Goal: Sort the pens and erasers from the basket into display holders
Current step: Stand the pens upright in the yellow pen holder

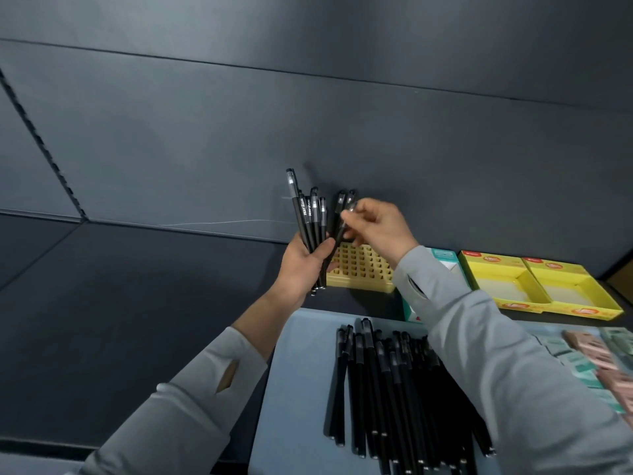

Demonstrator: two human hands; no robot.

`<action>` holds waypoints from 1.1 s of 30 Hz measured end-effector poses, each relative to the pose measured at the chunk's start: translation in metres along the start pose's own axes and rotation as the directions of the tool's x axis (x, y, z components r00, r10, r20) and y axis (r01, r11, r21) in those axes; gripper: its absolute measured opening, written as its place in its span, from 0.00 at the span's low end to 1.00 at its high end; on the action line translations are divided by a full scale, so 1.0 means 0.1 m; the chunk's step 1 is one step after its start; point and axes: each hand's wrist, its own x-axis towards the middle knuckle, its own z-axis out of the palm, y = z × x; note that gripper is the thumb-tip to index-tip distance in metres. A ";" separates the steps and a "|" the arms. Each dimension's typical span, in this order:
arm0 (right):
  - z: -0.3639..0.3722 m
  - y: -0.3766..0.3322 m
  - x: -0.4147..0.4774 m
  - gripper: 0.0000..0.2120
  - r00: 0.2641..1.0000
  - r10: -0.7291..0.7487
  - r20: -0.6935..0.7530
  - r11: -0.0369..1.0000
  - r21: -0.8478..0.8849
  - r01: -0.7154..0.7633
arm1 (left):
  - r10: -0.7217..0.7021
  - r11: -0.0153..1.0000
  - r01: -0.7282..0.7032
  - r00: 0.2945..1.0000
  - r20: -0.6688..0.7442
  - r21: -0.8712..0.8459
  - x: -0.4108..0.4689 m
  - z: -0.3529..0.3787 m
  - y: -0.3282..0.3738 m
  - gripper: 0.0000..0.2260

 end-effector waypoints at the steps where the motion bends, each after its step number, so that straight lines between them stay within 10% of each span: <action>1: -0.05 0.00 0.02 0.07 0.998 0.003 -0.069 0.999 0.033 -0.001 | -0.012 1.000 0.012 1.000 -0.028 0.015 0.01 -0.02 -0.01 0.09; 5: -0.25 0.06 0.12 0.07 0.927 -0.110 -0.359 0.989 -0.134 0.065 | -0.048 0.997 0.054 0.994 -0.094 0.057 -0.01 -0.12 -0.03 0.10; 22: -0.04 0.35 0.27 0.05 0.969 -0.165 -0.183 0.940 -0.327 0.098 | 0.031 0.993 -0.030 0.999 -0.008 0.110 -0.09 -0.11 0.02 0.09; 27: -0.09 0.23 0.12 0.08 0.899 -0.270 -0.343 0.899 -0.425 0.108 | 0.038 0.996 -0.040 0.999 0.029 0.078 -0.10 -0.05 0.02 0.05; 33: -0.02 0.04 -0.10 0.08 0.998 -0.056 -0.008 0.996 -0.066 0.056 | 0.045 0.998 -0.050 0.995 0.093 0.050 -0.14 0.10 0.02 0.09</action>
